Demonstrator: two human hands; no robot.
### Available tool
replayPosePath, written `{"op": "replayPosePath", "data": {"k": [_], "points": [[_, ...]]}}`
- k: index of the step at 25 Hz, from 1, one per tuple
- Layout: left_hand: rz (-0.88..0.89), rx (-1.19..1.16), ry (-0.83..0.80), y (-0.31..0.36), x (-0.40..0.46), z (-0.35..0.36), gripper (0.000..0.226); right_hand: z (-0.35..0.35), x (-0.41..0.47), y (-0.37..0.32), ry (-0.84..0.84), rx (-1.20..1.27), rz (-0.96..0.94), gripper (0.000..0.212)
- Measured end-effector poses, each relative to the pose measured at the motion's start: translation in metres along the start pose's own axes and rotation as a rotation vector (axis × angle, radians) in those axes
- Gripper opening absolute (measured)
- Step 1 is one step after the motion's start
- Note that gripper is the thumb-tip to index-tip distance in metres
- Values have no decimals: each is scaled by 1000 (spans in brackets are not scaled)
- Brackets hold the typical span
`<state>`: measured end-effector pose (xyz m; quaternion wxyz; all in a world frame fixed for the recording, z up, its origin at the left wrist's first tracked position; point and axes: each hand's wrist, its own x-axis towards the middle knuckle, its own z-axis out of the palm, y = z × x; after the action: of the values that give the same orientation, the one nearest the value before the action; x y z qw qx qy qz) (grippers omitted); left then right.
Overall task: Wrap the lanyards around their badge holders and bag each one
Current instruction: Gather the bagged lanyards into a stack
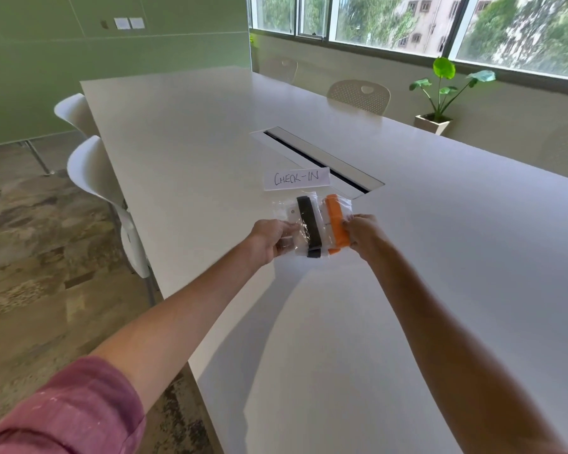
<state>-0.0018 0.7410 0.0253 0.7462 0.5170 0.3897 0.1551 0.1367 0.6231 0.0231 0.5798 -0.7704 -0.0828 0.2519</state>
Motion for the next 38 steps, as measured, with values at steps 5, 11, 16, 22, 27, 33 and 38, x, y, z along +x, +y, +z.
{"op": "replayPosePath", "data": {"k": [5,11,16,22,27,33,38], "points": [[-31,13,28,10,45,-14,11,28,44,-6,-47,20,51,15],[-28,81,66,11,78,-19,9,39,73,0,-45,8,67,5],[-8,79,93,7,90,-26,11,38,80,1,-81,-34,-34,12],[139,290,253,9,91,-54,41,26,89,8,-9,-90,-74,5],[169,383,340,11,94,-81,41,15,100,17,46,-113,-66,7],[207,600,383,8,92,-91,41,-6,107,28,145,-185,-44,18],[255,840,404,5,87,-99,41,-20,104,29,164,-257,-36,22]]}}
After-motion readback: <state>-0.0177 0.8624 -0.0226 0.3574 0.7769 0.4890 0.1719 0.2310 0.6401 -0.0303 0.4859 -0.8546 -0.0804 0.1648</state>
